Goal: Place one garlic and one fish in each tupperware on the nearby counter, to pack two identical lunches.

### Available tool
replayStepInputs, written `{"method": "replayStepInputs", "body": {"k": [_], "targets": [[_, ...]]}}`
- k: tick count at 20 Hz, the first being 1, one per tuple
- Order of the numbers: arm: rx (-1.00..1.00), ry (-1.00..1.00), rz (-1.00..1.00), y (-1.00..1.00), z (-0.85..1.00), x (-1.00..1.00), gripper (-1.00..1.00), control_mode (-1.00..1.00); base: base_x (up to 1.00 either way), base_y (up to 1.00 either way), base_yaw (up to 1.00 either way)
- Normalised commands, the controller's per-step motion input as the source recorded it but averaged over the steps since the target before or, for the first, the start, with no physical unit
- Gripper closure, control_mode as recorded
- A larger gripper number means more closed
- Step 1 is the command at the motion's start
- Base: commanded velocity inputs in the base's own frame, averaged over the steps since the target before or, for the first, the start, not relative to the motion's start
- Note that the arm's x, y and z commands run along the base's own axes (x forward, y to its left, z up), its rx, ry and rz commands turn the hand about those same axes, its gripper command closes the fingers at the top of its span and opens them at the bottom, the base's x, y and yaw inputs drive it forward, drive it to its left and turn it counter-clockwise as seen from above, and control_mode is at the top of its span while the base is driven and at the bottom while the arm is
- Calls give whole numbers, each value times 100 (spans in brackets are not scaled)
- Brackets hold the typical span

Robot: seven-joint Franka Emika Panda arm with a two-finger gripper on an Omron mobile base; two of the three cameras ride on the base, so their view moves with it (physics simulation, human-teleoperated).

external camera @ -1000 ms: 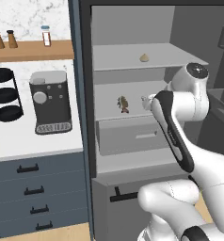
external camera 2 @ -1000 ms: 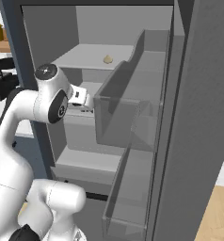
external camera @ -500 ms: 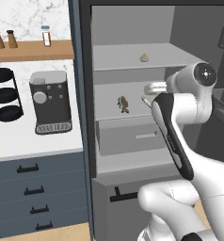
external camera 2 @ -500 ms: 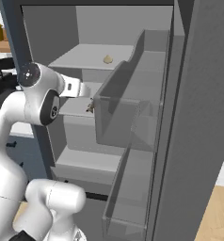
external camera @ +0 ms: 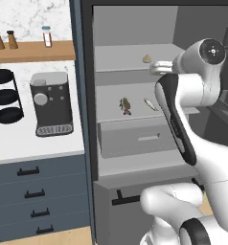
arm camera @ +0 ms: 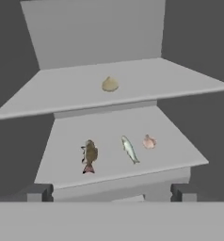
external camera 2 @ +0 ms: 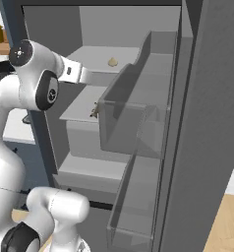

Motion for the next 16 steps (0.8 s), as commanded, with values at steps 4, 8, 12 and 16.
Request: {"method": "replayStepInputs", "body": {"k": [4,8,12,16], "targets": [[11,0,-3,-16,0,19,-100,-100,0,0,0],[1,11,0,0,0,31,-100,-100,0,0,0],[-4,7,0,0,0,37,-100,-100,0,0,0],[-3,1,5,-7,0,33,-100,-100,0,0,0]]}}
